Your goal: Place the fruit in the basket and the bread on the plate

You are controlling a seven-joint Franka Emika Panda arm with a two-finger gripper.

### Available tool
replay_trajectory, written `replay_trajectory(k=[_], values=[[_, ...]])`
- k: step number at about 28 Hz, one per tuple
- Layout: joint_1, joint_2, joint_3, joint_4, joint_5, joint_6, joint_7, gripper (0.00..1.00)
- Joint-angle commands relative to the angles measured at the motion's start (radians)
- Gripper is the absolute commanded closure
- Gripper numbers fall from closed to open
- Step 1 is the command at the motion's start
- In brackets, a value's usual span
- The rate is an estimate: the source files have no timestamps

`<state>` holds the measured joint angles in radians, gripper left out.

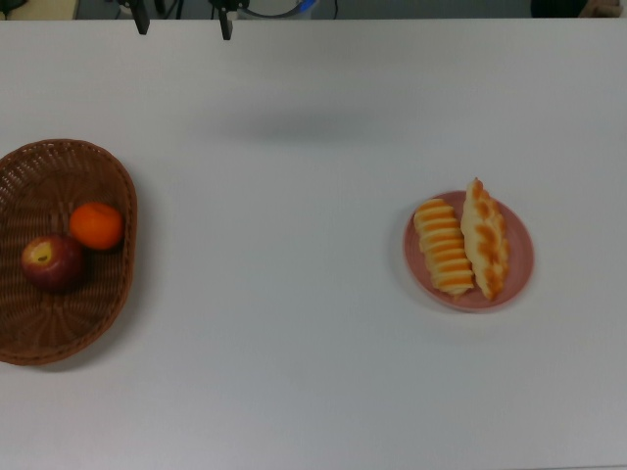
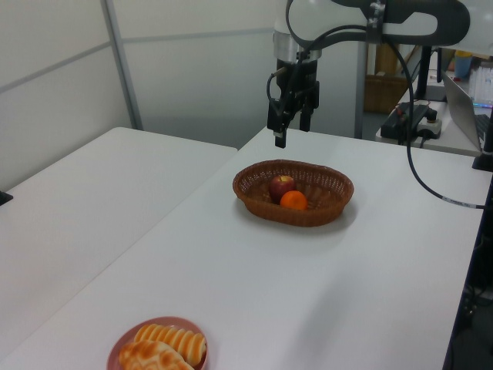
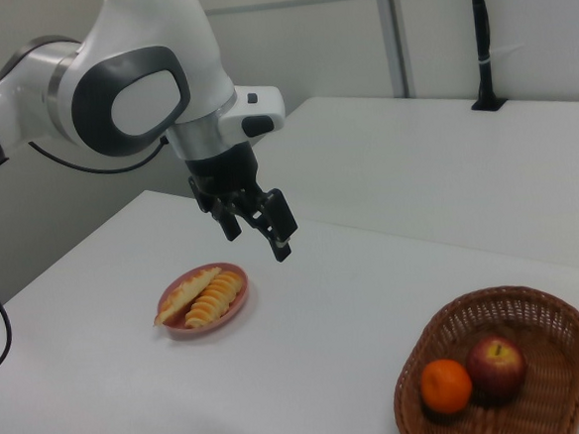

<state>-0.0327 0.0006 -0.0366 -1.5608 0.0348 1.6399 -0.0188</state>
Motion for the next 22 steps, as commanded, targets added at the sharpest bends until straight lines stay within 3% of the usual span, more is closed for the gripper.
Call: replay_trajectory(k=[1,22], values=[[0.020,0.013,-0.014,0.033,-0.007,-0.034,-0.023,0.00],[0.042,0.025,-0.011,0.021,-0.004,-0.037,-0.013,0.00]])
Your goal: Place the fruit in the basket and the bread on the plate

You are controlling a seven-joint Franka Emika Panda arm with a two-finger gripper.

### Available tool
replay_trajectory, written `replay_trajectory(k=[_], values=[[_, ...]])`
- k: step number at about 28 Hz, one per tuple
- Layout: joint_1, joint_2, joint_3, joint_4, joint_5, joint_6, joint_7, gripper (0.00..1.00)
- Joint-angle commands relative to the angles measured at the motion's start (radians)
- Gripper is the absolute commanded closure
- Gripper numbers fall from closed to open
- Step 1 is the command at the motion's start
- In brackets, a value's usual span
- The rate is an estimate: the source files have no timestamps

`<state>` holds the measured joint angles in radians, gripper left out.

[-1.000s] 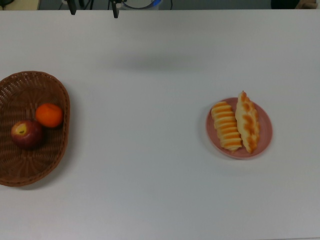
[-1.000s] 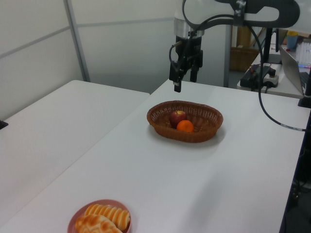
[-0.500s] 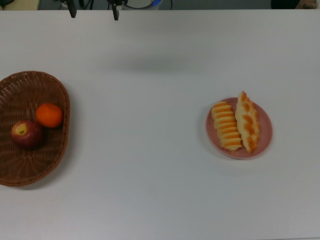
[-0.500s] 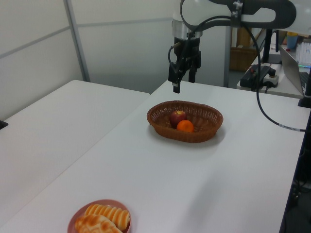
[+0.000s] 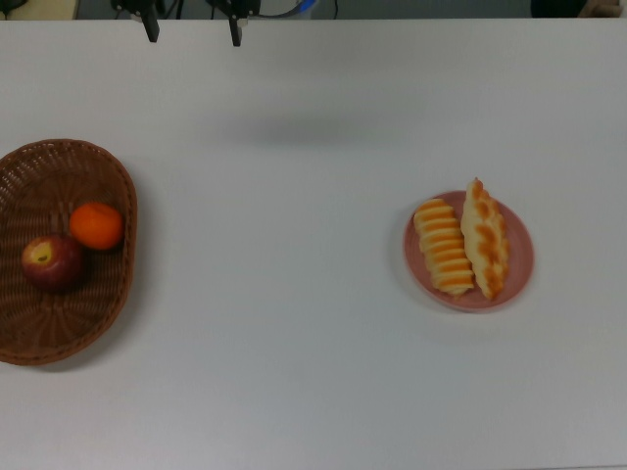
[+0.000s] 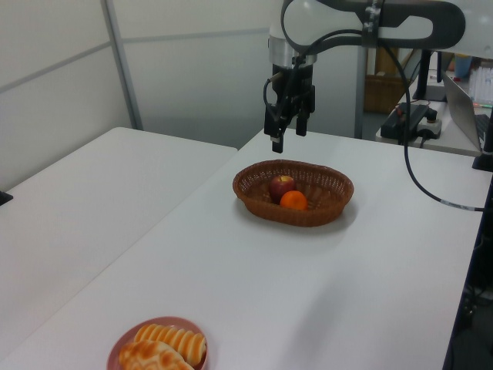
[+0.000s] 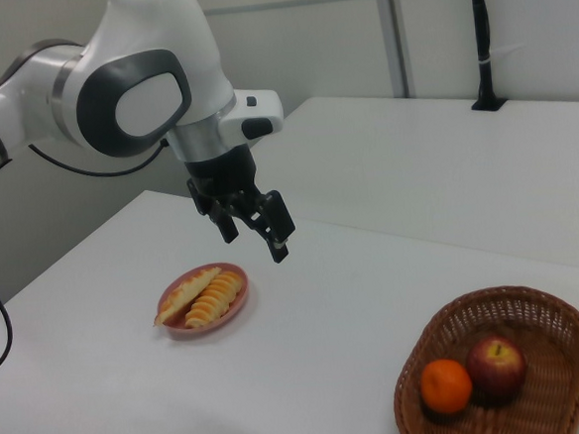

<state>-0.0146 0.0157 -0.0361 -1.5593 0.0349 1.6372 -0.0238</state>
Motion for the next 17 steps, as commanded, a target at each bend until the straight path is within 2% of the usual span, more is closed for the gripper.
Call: replay_trajectory(k=[1,17], values=[[0.022,0.010,-0.011,0.021,-0.004,-0.034,-0.008,0.00],[0.021,0.009,-0.018,0.021,-0.004,-0.036,-0.007,0.00]])
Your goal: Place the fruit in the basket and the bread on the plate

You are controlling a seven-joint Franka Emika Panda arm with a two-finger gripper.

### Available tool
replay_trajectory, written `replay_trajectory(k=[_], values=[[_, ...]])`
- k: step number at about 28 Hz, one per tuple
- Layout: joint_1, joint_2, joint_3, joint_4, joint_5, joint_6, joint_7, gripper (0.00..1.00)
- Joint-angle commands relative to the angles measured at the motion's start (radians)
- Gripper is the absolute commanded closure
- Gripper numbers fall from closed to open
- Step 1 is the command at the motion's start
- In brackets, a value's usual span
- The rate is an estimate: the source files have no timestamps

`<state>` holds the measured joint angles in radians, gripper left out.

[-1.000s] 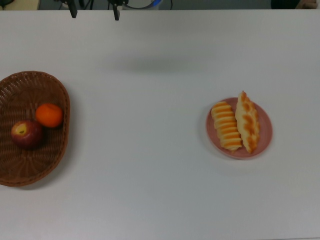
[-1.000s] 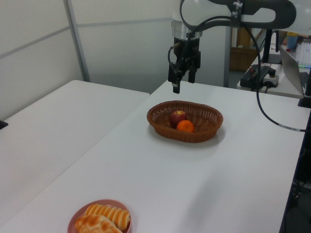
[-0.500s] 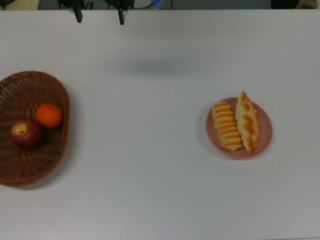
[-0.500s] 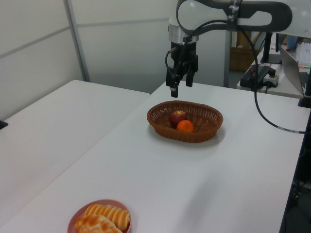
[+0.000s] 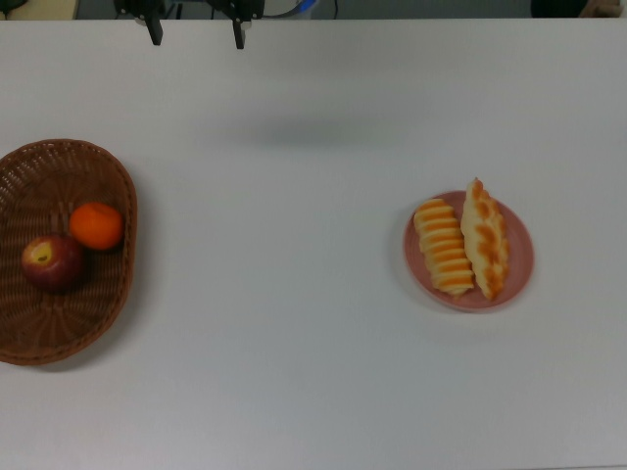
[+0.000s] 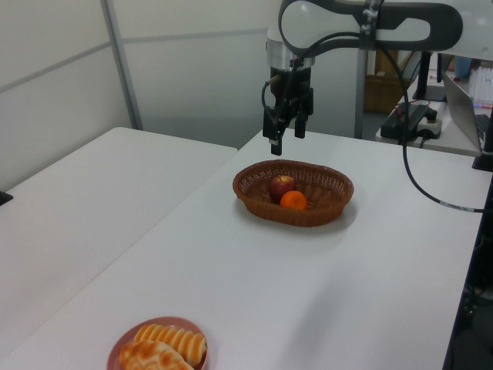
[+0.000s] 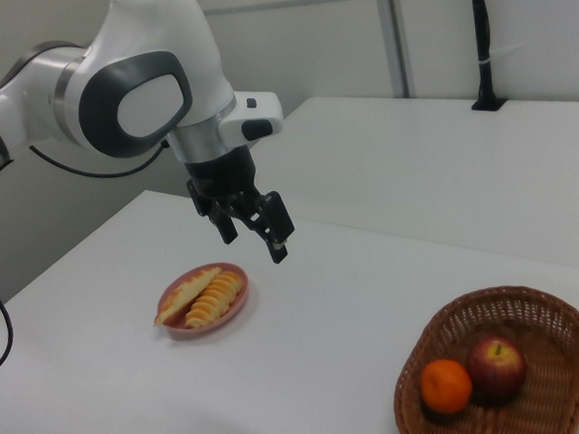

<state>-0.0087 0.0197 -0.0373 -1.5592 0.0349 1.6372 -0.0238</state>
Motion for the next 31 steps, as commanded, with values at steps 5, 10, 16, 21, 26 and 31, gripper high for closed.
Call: replay_trajectory(k=[5,10,16,21,26,31], values=[[0.018,0.005,-0.018,0.021,-0.004,-0.036,-0.007,0.00],[0.019,0.005,-0.018,0.021,-0.006,-0.036,-0.007,0.00],[0.021,0.005,-0.018,0.021,-0.006,-0.036,-0.007,0.00],[0.050,0.005,-0.048,0.021,-0.006,-0.036,-0.007,0.00],[0.064,0.005,-0.061,0.019,-0.007,-0.036,-0.007,0.00],[0.059,0.005,-0.061,0.021,-0.006,-0.036,-0.007,0.00]])
